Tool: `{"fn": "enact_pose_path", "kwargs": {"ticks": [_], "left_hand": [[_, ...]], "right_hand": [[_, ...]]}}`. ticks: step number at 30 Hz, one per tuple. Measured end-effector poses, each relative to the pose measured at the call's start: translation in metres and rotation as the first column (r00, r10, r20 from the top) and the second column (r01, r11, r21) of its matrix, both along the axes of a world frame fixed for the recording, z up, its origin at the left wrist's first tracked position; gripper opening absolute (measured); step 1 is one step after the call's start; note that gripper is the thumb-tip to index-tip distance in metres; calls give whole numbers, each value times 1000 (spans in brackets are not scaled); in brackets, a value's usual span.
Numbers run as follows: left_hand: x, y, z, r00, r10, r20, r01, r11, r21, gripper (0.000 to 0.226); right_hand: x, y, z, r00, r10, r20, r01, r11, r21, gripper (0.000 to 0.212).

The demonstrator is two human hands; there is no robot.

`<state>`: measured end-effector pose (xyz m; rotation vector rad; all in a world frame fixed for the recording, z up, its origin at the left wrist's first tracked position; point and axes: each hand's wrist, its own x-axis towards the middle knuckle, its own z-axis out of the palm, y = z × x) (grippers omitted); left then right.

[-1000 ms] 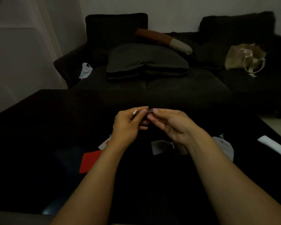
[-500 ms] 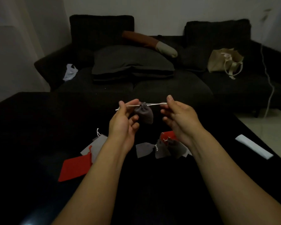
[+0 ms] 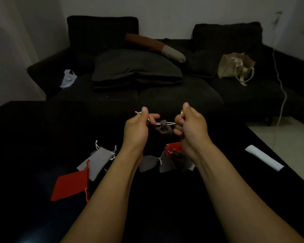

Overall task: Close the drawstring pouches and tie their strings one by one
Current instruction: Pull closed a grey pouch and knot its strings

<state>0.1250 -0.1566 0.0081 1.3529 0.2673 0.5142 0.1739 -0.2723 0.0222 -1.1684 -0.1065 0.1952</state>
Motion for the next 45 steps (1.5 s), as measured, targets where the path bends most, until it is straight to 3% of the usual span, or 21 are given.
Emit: {"fn": "enact_pose_path", "kwargs": {"ticks": [4, 7, 12, 15, 17, 20, 23, 25, 29, 31, 34, 38, 41, 45], "left_hand": [[-10, 7, 11, 986, -156, 61, 160, 984, -79, 57], [-11, 8, 11, 981, -182, 70, 189, 977, -96, 50], [-9, 4, 7, 983, -166, -77, 168, 986, 20, 49], [-7, 4, 5, 976, -159, -148, 167, 985, 44, 51], [-5, 5, 2, 983, -129, -129, 139, 988, 66, 53], [-5, 10, 1, 986, -110, -124, 123, 988, 96, 55], [-7, 12, 2, 971, -147, -187, 176, 973, 148, 57], [-9, 10, 4, 970, -126, -210, 175, 956, 236, 57], [-13, 7, 4, 964, -149, -219, 225, 896, 382, 59], [-13, 4, 3, 955, -221, -198, 277, 903, 329, 62], [-13, -1, 3, 942, -322, -93, 330, 939, 94, 63], [-15, 2, 7, 876, -479, -56, 479, 878, -21, 50], [-12, 2, 5, 886, -447, -124, 456, 889, 52, 12], [-8, 6, 0, 882, -404, -242, 459, 854, 246, 21]], "right_hand": [[2, -5, 0, 975, 196, -100, -199, 980, -12, 36], [1, -5, -2, 960, 249, -128, -256, 966, -40, 36], [-1, -7, 6, 926, 370, -73, -371, 929, 9, 34], [-1, -9, 6, 904, 428, 13, -424, 898, -119, 16], [0, -12, 6, 904, 423, 63, -400, 887, -230, 2], [2, -17, 6, 921, 359, 153, -284, 885, -368, 15], [3, -21, 2, 920, 294, 258, -160, 885, -438, 13], [1, -21, 2, 911, 256, 323, -96, 894, -438, 12], [-6, -15, 9, 859, 307, 411, -136, 908, -395, 17], [-8, -14, 12, 857, 340, 386, -185, 904, -386, 18], [-13, -15, 12, 878, 409, 250, -346, 901, -261, 19], [-8, -17, 7, 882, 421, 212, -363, 894, -263, 21], [-2, -16, 3, 893, 382, 236, -309, 904, -296, 14], [4, -17, 0, 895, 340, 289, -213, 894, -394, 14]]}}
